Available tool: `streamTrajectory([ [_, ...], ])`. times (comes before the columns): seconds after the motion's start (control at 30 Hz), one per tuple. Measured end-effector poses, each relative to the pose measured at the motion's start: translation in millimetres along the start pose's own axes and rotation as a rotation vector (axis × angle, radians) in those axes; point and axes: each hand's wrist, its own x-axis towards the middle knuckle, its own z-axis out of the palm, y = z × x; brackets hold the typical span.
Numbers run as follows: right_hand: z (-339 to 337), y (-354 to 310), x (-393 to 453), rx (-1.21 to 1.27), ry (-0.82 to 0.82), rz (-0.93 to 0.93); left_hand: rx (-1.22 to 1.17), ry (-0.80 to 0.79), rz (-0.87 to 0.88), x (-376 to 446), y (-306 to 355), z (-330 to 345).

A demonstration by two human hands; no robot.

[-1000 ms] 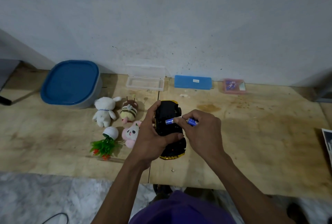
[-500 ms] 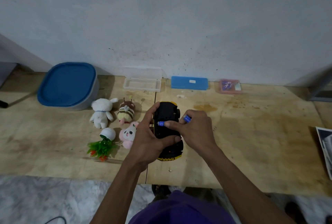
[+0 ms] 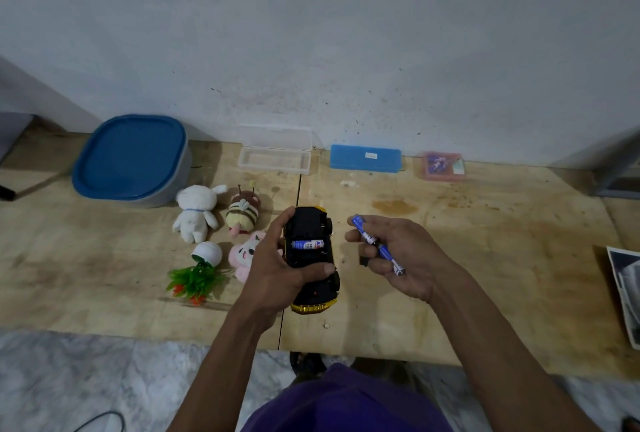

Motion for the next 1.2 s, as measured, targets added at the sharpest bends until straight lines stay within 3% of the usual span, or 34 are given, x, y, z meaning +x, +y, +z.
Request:
streamTrajectory([
  [0.13, -0.7, 7.0, -1.0, -0.052, 0.016, -0.106, 0.010, -0.027, -0.005, -2.7, 2.3, 2.9],
  [0.27, 5.4, 12.7, -0.2, -0.412, 0.199, -0.380, 0.023, -0.040, 0.004, -1.8, 5.8, 4.1],
  [0.33, 9.4, 12.1, -0.6, -0.517, 0.215, -0.490, 0.035, -0.048, 0.018, -1.5, 7.2, 4.1],
  [0.5, 15.6, 7.2, -0.1, -0.710, 0.014, -0.573, 0.020, -0.088, 0.031, -3.5, 10.3, 2.7],
  [0.7, 25.0, -5.5, -1.5, -1.130, -0.002, -0.717, 0.013, -0.124, 0.019, -5.1, 14.2, -1.4],
  [1.2, 39.3, -9.2, 17.4, -1.327, -0.334, -0.972, -0.003, -0.148, 0.026, -5.3, 17.0, -3.1],
])
